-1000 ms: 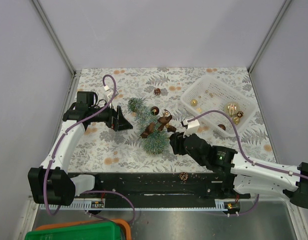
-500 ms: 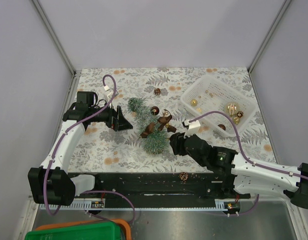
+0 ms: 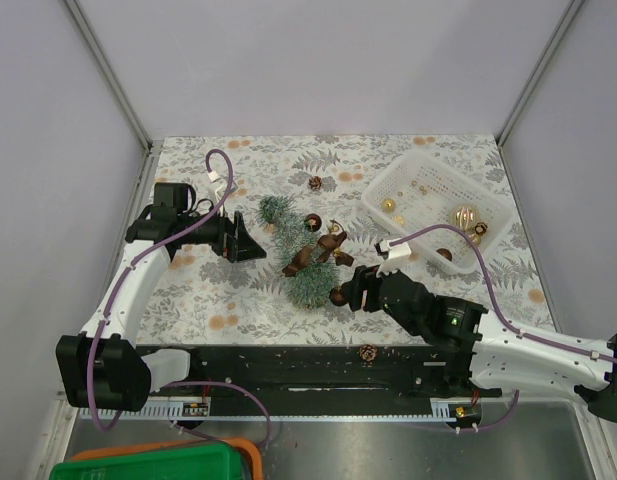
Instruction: Decorate the small christmas tree
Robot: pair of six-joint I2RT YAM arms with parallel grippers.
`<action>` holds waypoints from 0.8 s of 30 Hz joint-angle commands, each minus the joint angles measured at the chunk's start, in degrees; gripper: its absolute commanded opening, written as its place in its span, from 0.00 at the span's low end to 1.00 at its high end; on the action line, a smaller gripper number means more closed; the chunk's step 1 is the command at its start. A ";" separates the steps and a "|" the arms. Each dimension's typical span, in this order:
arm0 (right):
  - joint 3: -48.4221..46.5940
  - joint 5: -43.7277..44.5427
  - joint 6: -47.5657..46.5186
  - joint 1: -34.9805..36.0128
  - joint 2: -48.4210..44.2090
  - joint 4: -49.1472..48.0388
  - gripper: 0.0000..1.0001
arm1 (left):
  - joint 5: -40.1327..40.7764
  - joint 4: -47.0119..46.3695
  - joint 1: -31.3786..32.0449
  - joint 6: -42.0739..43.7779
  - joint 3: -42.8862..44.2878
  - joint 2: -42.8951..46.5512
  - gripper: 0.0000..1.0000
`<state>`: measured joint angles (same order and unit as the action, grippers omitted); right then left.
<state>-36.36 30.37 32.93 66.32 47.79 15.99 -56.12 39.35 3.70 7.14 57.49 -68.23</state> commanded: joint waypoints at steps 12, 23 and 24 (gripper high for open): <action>-3.71 5.22 -0.76 -0.32 -4.45 4.92 0.66 | -0.49 0.02 0.08 1.12 1.47 1.08 0.99; -12.59 8.15 -0.23 -6.10 -1.91 16.27 0.75 | 8.90 6.35 -5.20 4.29 6.67 -1.47 0.99; -12.94 4.91 -0.41 -9.69 -2.00 16.18 0.76 | 11.36 6.35 -5.37 4.46 6.49 -0.86 0.99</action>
<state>-45.84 36.73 32.60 63.92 45.71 28.62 -52.07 44.60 -0.23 9.41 61.65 -70.52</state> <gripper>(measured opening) 0.745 0.988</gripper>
